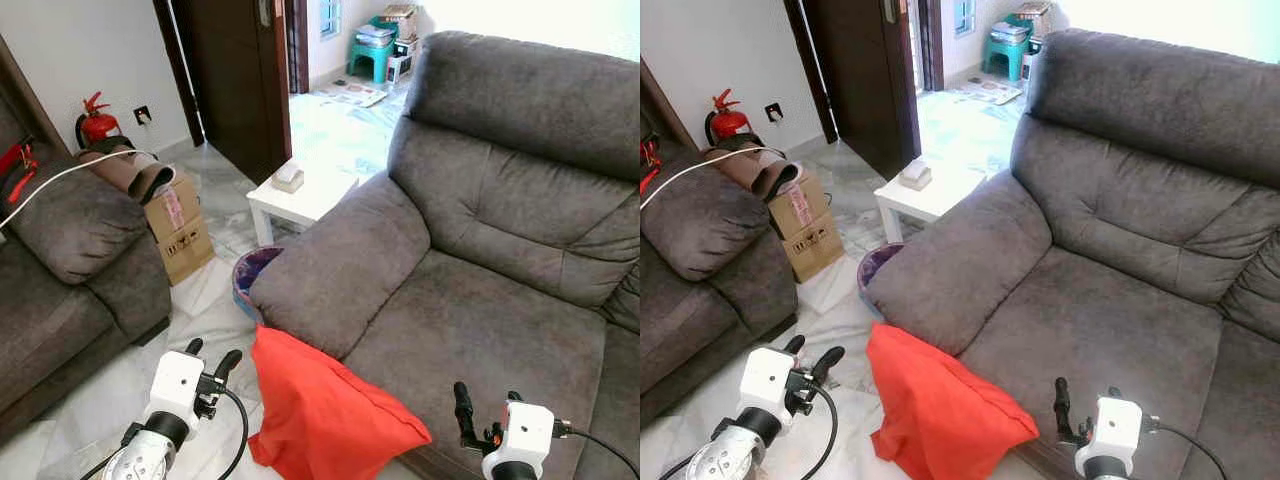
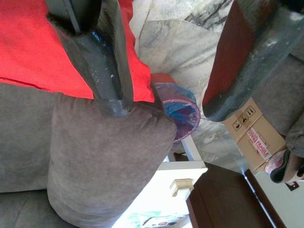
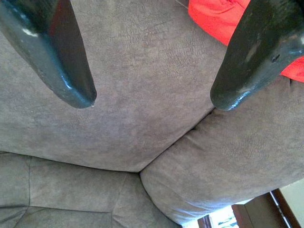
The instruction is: Move the pillow to the sofa from floor
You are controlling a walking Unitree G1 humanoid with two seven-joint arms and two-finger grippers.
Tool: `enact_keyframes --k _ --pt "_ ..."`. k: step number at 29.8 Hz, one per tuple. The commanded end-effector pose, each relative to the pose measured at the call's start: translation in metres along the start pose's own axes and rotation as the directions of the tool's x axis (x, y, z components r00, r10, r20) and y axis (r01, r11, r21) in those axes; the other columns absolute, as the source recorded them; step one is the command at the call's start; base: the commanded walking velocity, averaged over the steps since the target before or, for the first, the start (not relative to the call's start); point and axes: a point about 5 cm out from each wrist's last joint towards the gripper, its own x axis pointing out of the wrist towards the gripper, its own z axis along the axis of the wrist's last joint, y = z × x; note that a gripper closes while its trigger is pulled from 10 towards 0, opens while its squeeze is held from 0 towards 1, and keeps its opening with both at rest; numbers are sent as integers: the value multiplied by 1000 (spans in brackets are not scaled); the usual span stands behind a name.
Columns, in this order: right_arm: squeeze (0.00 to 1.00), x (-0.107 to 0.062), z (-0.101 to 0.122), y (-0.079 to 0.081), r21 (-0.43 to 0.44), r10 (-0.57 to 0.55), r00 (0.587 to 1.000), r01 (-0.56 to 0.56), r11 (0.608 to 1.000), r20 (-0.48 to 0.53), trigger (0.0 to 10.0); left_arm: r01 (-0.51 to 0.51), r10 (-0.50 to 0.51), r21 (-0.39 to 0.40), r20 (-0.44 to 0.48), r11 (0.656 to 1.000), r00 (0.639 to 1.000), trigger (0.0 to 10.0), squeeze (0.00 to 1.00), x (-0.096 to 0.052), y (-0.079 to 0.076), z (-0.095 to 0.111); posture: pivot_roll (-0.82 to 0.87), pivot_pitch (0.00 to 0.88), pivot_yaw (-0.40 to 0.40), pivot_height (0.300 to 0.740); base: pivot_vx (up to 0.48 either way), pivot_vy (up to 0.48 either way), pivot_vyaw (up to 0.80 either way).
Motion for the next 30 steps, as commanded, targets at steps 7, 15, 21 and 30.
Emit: enact_keyframes --k 7,15,21,30 --pt "0 -4 -6 3 -34 9 1000 -10 999 -29 10000 9 -9 0 -1 1000 1000 10000 0 0 2 1 -35 72 54 700 0 0 0" --pt "0 -6 -3 6 -26 34 999 -34 999 11 10000 7 -7 2 -1 1000 1000 10000 0 0 4 0 -37 72 57 666 0 0 0" --pt "0 -5 -2 7 -29 38 999 -38 999 14 10000 5 -5 -2 0 1000 1000 10000 0 1 4 1 -36 82 55 666 0 0 0" --pt "0 -6 -3 7 -26 45 999 -44 999 7 10000 -4 3 -5 -3 1000 1000 10000 0 1 5 0 -31 92 52 666 0 0 0"
